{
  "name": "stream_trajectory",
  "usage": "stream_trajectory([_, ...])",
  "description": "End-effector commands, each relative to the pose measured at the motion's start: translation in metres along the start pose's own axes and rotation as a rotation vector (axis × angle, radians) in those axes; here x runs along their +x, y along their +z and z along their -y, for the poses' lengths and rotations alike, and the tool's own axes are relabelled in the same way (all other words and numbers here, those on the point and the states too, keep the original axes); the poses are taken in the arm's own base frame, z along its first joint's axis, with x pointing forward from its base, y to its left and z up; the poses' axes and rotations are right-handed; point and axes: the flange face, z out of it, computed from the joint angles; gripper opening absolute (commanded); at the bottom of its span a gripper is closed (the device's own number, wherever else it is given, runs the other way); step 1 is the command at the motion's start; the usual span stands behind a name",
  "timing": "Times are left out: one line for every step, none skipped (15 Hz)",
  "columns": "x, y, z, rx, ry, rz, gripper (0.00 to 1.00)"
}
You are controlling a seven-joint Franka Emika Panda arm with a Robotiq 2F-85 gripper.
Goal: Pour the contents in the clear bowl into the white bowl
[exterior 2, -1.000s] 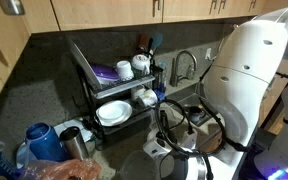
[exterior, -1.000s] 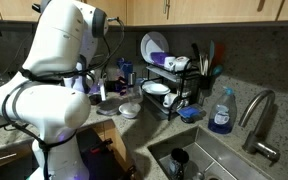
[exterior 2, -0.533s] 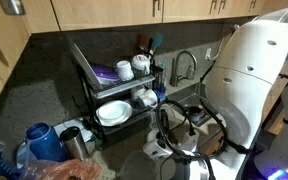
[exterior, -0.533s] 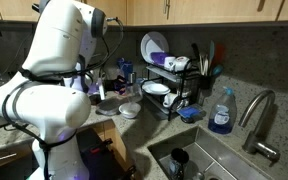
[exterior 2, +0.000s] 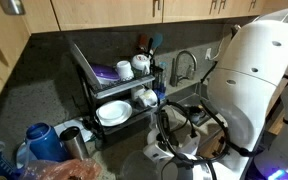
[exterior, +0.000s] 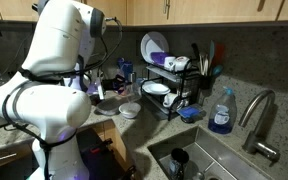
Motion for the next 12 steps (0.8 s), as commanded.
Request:
stream_trajectory([-0.001, -0.004, -0.008, -0.042, -0.024, 0.006, 0.01])
stream_trajectory([-0.001, -0.004, -0.008, -0.048, -0.026, 0.006, 0.01])
stream_trajectory([-0.001, -0.005, -0.008, -0.055, -0.026, 0.007, 0.01])
stream_trajectory([-0.002, -0.006, -0.008, -0.068, -0.029, 0.007, 0.01])
stream_trajectory([-0.002, -0.007, -0.008, -0.08, -0.031, 0.008, 0.01])
stream_trajectory([-0.004, -0.009, -0.008, -0.102, -0.036, 0.009, 0.01])
stream_trajectory([-0.004, -0.011, -0.007, -0.111, -0.041, 0.01, 0.01])
stream_trajectory([-0.005, -0.013, -0.006, -0.122, -0.045, 0.011, 0.01])
stream_trajectory([-0.006, -0.015, -0.004, -0.13, -0.05, 0.011, 0.01])
stream_trajectory([-0.007, -0.017, -0.002, -0.138, -0.054, 0.01, 0.01])
stream_trajectory([-0.008, -0.018, -0.001, -0.142, -0.059, 0.009, 0.01])
stream_trajectory([-0.009, -0.019, 0.001, -0.149, -0.063, 0.009, 0.01])
